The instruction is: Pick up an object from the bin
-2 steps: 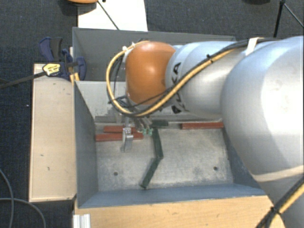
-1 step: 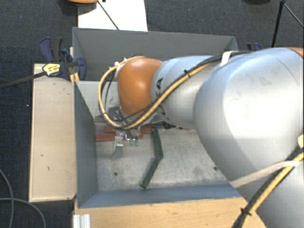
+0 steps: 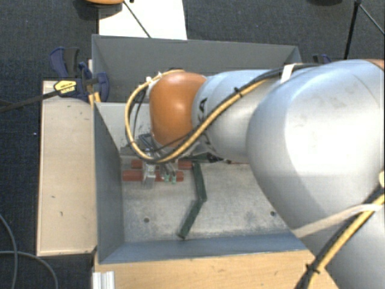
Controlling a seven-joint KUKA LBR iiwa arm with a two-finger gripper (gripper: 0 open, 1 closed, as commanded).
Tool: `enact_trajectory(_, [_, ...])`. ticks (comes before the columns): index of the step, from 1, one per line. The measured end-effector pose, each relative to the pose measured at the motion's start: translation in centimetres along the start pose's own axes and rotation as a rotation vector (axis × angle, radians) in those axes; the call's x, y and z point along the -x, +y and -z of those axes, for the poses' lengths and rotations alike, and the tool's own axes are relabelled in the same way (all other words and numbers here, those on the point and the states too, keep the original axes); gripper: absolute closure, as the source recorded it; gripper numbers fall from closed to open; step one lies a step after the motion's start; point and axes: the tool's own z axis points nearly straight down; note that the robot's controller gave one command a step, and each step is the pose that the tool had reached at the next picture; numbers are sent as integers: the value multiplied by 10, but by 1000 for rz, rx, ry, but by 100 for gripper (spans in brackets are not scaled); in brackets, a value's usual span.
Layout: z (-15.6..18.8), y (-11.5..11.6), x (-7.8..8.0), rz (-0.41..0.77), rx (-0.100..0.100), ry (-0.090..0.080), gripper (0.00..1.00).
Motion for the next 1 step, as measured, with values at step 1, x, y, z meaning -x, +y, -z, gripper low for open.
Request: enact_trajectory(1, [0,0,0,0,0,0,100])
